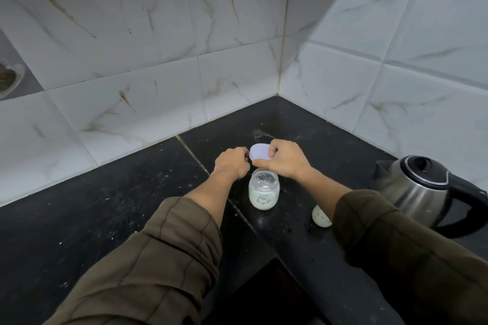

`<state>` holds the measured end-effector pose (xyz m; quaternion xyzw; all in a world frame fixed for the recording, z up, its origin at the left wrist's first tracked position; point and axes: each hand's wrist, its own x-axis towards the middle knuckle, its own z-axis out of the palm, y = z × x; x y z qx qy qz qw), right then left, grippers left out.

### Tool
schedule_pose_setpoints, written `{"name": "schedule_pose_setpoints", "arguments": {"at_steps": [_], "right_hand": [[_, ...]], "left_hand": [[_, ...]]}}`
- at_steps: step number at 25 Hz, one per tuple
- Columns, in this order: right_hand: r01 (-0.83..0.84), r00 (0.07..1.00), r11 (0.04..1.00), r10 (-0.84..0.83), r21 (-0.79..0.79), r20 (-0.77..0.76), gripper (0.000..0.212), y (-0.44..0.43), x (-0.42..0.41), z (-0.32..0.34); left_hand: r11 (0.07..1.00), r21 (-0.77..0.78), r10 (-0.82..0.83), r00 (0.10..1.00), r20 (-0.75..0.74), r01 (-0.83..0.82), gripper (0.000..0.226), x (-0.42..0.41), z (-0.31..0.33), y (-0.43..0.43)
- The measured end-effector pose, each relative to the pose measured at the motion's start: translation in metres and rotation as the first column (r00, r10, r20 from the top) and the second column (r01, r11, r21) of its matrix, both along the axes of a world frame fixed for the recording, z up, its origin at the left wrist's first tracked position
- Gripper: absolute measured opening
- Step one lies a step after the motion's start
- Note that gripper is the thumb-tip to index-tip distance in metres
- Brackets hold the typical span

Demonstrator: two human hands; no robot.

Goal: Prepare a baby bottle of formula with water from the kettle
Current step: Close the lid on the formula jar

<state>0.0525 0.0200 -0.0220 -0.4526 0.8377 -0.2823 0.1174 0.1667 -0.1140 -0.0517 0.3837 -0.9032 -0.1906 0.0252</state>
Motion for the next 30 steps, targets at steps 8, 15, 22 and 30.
{"name": "schedule_pose_setpoints", "arguments": {"at_steps": [8,15,22,30], "right_hand": [[-0.133,0.986,0.974,0.149,0.181,-0.078,0.068,0.021,0.009,-0.019],[-0.183,0.956,0.936,0.241,0.301,-0.167,0.057,0.019,0.012,-0.015],[-0.176,0.922,0.886,0.301,0.429,-0.242,0.062,0.009,0.015,-0.016],[0.049,0.917,0.900,0.132,0.434,-0.377,0.078,0.008,0.022,-0.014]], "left_hand": [[0.979,0.202,-0.036,0.999,0.006,0.034,0.057,0.020,-0.019,0.023],[0.911,0.398,-0.095,0.995,-0.041,0.104,0.078,0.025,-0.040,0.029],[0.916,0.392,-0.049,0.992,-0.113,0.090,0.087,0.023,-0.052,0.030],[0.933,0.351,-0.047,0.994,-0.099,0.079,0.080,0.022,-0.046,0.033]]}}
